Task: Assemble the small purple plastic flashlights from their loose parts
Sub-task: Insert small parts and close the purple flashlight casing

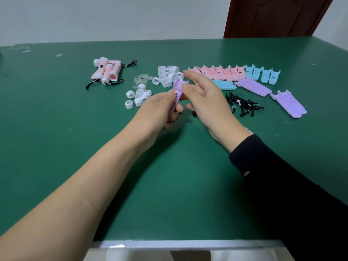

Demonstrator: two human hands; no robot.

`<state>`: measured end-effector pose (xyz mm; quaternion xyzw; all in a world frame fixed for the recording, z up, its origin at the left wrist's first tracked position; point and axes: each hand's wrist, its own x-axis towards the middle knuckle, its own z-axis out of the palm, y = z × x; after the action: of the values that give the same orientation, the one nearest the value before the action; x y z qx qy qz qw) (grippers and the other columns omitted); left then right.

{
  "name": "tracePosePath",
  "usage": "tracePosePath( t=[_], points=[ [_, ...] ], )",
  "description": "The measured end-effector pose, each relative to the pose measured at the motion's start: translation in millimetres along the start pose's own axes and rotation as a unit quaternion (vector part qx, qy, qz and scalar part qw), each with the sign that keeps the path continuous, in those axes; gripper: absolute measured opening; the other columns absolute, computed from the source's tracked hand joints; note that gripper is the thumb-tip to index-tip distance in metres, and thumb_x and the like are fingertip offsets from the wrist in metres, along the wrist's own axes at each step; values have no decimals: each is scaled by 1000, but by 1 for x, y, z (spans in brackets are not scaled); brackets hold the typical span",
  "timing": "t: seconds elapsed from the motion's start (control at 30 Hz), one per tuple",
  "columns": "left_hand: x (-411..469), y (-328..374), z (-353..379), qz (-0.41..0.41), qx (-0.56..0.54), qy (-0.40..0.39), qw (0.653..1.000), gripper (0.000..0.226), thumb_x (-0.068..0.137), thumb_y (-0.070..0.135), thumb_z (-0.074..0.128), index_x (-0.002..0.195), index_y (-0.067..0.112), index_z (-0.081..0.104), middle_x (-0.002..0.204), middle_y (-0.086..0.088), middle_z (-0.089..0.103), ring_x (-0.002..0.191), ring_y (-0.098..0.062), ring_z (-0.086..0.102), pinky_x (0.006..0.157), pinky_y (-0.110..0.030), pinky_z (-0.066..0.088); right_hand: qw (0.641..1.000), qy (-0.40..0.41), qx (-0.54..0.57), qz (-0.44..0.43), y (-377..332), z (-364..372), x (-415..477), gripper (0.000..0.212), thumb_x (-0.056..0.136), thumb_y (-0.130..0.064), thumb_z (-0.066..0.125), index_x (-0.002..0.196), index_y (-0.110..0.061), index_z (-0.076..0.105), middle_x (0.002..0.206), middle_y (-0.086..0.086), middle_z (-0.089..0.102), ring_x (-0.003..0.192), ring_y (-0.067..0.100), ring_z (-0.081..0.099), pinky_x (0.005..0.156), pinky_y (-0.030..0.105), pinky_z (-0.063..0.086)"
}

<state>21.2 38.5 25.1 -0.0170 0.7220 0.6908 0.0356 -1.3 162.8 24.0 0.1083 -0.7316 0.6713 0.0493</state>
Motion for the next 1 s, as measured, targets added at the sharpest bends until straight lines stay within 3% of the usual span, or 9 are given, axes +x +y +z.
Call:
tracePosePath(
  t=[0.07,0.17,0.3,0.53,0.83,1.0],
  points=[
    [3,3,-5,-31,-75,-3,997,32,106,30,36,105,12,63,64,9,50,47,-4,38,42,-16,28,1000,7,13,10,0,1,1,37,97,-24,53,134,-22,48,96,-22,63,82,-11,63,90,24,50],
    [6,7,-15,-76,-191,-17,978,32,106,30,33,101,14,60,65,9,45,46,-3,33,39,-14,25,1000,21,5,17,2,1,2,34,98,-25,52,131,-20,48,102,-10,66,73,-8,62,76,17,50],
    [6,9,-21,-103,-245,-26,964,30,106,28,35,96,14,59,63,9,46,45,-3,33,38,-14,23,999,27,5,25,4,1,2,28,99,-23,50,126,-17,51,90,-10,66,65,-6,60,66,13,48],
    [6,10,-19,-115,-254,-31,960,30,106,29,34,94,14,57,63,9,45,44,-2,33,38,-13,23,999,13,-10,34,4,3,1,18,98,-21,50,116,-19,54,83,-8,65,59,-2,58,69,19,45],
    [6,7,-16,-96,-206,-16,974,31,106,31,34,94,16,58,62,9,46,44,-3,33,40,-14,22,999,10,-17,46,5,4,1,18,97,-18,52,114,-19,57,83,-8,65,57,-3,57,63,12,45],
    [4,4,-12,-72,-160,-30,984,30,105,33,37,92,19,59,63,10,48,47,-3,35,40,-14,27,998,1,-22,53,5,5,0,18,95,-18,54,113,-20,59,89,-9,66,63,-2,59,72,19,48]
  ],
)
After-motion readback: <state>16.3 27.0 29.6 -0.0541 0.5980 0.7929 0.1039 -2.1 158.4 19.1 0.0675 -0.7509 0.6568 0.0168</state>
